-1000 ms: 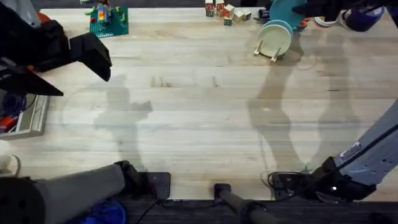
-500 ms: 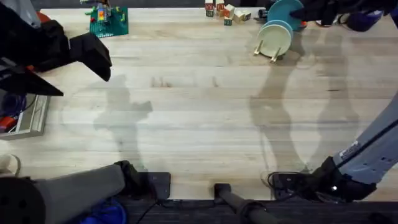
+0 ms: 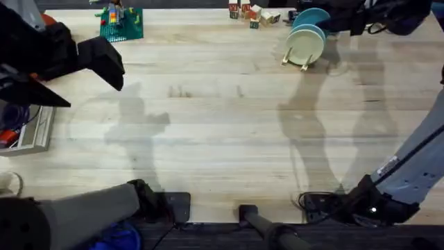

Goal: Pick up the plates from the table one by one and place each into a slot on the dish rack.

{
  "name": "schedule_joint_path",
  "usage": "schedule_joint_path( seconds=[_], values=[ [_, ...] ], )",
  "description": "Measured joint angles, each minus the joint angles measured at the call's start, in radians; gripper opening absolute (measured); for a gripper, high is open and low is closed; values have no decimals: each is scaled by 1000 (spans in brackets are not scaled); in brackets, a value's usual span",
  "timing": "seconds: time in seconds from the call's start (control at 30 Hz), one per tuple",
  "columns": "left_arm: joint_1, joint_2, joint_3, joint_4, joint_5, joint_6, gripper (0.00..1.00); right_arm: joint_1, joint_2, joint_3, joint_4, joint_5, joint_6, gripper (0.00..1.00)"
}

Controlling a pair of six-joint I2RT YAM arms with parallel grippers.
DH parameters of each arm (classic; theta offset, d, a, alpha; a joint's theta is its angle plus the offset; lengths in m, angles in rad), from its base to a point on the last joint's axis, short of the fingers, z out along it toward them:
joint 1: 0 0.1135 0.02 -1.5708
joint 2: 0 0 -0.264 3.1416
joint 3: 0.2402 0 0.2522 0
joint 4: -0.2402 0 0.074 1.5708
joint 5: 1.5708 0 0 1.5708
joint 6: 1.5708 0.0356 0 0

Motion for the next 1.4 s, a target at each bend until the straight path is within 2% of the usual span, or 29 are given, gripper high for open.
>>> schedule_joint_path(
  seconds=[0.23,0.33,0.43,1.03,1.4],
  values=[
    [0,0,0,0,0,0,995,1,0,0,0,0,0,38],
    [0,0,0,0,0,0,995,1,0,0,-2,-1,0,135],
    [0,0,0,0,0,0,995,1,0,0,-2,-1,0,171],
    [0,0,0,0,0,0,995,1,0,1,-2,-8,2,203],
    [0,0,0,0,0,0,995,0,-18,68,-5,-8,77,261]
  ],
)
